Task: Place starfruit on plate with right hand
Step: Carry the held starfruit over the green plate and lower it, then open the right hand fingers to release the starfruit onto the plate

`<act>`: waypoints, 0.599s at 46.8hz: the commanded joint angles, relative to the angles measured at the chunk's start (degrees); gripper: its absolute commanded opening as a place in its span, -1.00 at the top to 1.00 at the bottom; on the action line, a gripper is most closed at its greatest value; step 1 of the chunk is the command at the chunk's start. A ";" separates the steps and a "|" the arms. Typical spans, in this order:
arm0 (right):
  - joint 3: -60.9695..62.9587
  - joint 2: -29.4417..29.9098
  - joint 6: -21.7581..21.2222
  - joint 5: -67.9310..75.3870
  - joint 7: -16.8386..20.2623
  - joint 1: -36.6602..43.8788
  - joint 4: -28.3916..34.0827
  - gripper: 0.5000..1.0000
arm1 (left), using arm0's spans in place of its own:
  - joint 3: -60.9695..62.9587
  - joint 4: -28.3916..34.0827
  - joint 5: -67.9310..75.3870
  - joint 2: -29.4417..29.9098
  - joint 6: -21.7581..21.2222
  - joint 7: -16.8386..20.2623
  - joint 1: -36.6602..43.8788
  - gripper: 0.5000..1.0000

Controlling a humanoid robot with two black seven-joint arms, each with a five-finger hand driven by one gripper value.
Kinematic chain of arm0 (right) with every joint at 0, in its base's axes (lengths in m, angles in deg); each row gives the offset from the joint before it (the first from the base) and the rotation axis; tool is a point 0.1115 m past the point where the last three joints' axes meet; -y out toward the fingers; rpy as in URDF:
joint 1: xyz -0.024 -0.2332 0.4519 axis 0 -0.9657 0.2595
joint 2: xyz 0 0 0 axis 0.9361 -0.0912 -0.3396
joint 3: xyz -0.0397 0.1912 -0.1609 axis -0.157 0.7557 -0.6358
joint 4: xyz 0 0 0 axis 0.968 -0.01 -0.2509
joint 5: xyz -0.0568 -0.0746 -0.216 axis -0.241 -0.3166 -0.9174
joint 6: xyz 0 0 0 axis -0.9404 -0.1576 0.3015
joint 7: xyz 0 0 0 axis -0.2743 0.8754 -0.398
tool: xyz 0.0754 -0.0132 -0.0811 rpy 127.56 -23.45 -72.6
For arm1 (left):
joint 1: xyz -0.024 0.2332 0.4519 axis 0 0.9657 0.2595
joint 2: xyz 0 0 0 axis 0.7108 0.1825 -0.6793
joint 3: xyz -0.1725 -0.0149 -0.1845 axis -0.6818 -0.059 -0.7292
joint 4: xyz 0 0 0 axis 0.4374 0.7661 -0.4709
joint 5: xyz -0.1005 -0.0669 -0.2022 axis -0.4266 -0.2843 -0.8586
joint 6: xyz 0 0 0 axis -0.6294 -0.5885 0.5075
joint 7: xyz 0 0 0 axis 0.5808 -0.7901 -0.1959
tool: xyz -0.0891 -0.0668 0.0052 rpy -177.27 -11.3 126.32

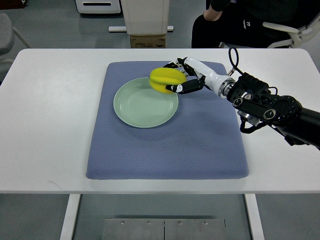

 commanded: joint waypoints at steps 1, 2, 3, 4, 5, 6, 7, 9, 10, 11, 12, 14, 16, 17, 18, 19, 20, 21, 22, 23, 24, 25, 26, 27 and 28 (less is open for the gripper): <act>-0.10 0.98 0.00 -0.02 0.03 -0.27 -0.03 1.00 | 0.01 0.00 0.00 0.00 0.00 0.02 0.03 -1.00; -0.10 1.24 0.00 -0.02 0.03 -0.36 -0.03 1.00 | 0.01 0.00 0.00 0.00 0.00 0.02 0.03 -1.00; -0.10 1.51 0.00 -0.02 0.03 -0.36 -0.03 1.00 | -0.08 0.00 0.00 0.00 0.00 0.02 -0.06 -1.00; -0.19 1.77 0.00 -0.02 0.03 -0.44 -0.03 1.00 | -0.08 0.00 0.00 0.00 0.00 0.02 0.03 -1.00; -0.28 1.95 0.00 -0.02 0.03 -0.44 -0.03 1.00 | 0.01 0.00 0.00 0.00 0.00 0.02 -0.06 -1.00; -0.37 2.04 0.00 -0.02 0.11 -0.53 0.05 1.00 | 0.01 0.00 0.00 0.00 0.00 0.02 0.03 -1.00; -0.37 2.21 0.00 -0.02 0.11 -0.62 -0.03 1.00 | -0.08 0.00 0.00 0.00 0.00 0.02 0.03 -1.00; -0.37 2.48 0.00 -0.02 0.11 -0.88 0.05 1.00 | 0.01 0.00 0.00 0.00 0.00 0.02 0.03 -1.00; -0.37 2.56 0.00 -0.02 0.11 -1.06 0.05 1.00 | 0.01 0.00 0.00 0.00 0.00 0.02 -0.06 -1.00; -0.37 2.65 0.00 -0.02 0.11 -1.23 0.05 1.00 | 0.01 0.00 0.00 0.00 0.00 0.02 -0.06 -1.00; -0.46 2.74 0.00 -0.02 0.11 -1.41 0.05 1.00 | 0.01 0.00 0.00 0.00 0.00 0.02 -0.06 -1.00; -0.46 2.92 0.00 -0.02 0.11 -1.59 0.14 1.00 | 0.01 0.00 0.00 0.00 0.00 0.02 0.03 -1.00; -0.46 3.00 0.00 -0.02 0.11 -1.76 0.14 1.00 | 0.01 0.00 0.00 0.00 0.00 0.02 0.03 -1.00; -0.46 3.18 0.00 -0.02 0.11 -2.02 0.14 1.00 | -0.08 0.00 0.00 0.00 0.00 0.02 0.03 -1.00; -0.46 3.27 -0.09 -0.02 0.11 -2.11 0.23 1.00 | 0.01 0.00 0.00 0.00 0.00 0.02 0.03 -1.00; -0.37 3.44 -0.09 -0.02 0.20 -2.20 0.23 1.00 | 0.01 0.00 0.00 0.00 0.00 0.02 0.03 -1.00; -0.37 3.62 -0.09 -0.02 0.29 -2.29 0.23 1.00 | -0.08 0.00 0.00 0.00 0.00 0.02 -0.06 -1.00; -0.28 3.79 -0.09 -0.02 0.29 -2.46 0.23 0.82 | -0.08 0.00 0.00 0.00 0.00 0.02 0.03 -1.00; -0.28 3.88 -0.09 -0.02 0.29 -2.55 0.23 0.65 | 0.01 0.00 0.00 0.00 0.00 0.02 0.03 -1.00; -0.28 3.88 -0.09 -0.02 0.29 -2.64 0.23 0.53 | 0.01 0.00 0.00 0.00 0.00 0.02 0.03 -1.00; -0.28 3.88 -0.09 -0.02 0.29 -2.64 0.23 0.41 | -0.08 0.00 0.00 0.00 0.00 0.02 0.03 -1.00; -0.11 3.88 -0.09 -0.02 0.29 -2.64 0.23 0.23 | 0.01 0.00 0.00 0.00 0.00 0.02 0.03 -1.00; -0.02 3.88 -0.09 0.07 0.29 -2.73 0.23 -0.06 | 0.01 0.00 0.00 0.00 0.00 0.02 0.03 -1.00; 0.07 3.88 -0.01 0.07 0.29 -2.82 0.14 -0.46 | 0.01 0.00 0.00 0.00 0.00 0.02 0.03 -1.00; 0.25 3.88 0.00 0.07 0.29 -2.99 0.23 -0.89 | -0.08 0.00 0.00 0.00 0.00 0.02 0.03 -1.00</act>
